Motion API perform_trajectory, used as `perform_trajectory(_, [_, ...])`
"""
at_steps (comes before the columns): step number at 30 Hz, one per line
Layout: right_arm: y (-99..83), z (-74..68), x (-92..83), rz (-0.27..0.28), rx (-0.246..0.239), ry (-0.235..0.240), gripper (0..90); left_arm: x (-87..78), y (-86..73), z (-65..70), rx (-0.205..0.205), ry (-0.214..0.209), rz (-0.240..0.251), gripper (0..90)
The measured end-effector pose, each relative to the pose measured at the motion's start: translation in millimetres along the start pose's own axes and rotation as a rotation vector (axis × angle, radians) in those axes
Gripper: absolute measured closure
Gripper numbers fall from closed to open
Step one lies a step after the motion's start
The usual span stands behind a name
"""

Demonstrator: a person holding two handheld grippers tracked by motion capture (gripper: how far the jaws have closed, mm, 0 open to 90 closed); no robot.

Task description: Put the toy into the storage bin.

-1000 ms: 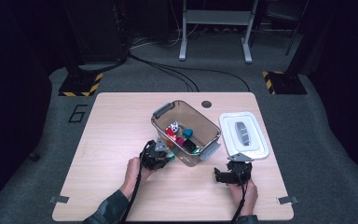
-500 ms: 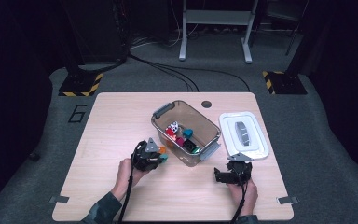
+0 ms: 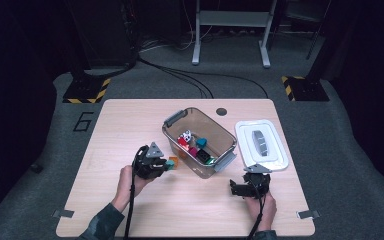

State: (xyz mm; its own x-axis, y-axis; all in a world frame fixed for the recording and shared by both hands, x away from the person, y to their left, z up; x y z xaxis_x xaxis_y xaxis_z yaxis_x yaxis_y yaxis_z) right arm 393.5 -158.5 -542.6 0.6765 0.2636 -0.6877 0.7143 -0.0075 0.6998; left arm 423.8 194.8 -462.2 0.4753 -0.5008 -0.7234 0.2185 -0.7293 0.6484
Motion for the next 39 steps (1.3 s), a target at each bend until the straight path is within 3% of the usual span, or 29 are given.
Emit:
perform_trajectory(12, [0.0, 0.0, 0.0, 0.0, 0.0, 0.0, 4.5, -35.8, 18.0, -19.6, 0.015, 0.061, 0.019, 71.9])
perform_trajectory(25, [0.1, 0.0, 0.1, 0.001, -0.001, 0.0, 4.5, -58.4, 42.9, -36.1, 0.044, 0.125, 0.054, 71.9])
perform_trajectory(33, [0.1, 0.0, 0.1, 0.001, -0.001, 0.0, 4.5, -63.2, 66.6, -49.1, 0.055, 0.157, 0.085, 71.9])
perform_trajectory(39, [0.1, 0.1, 0.1, 0.001, -0.002, 0.0, 4.5, -54.2, 89.4, -56.0, 0.071, 0.144, 0.095, 71.9])
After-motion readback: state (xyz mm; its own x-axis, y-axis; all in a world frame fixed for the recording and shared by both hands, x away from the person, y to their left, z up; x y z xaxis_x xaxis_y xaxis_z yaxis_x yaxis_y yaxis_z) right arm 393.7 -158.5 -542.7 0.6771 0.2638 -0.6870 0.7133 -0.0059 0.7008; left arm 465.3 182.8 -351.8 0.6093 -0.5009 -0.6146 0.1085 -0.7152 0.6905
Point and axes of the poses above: each handheld gripper's, and its own axes: x roughly forward along the jaws, y roughly out of its top, z roughly to its right, the point moved 2 cm from there along x, roughly forward along the jaws, and after that the axes turned 15 degrees about x, right-handed, at the moved point
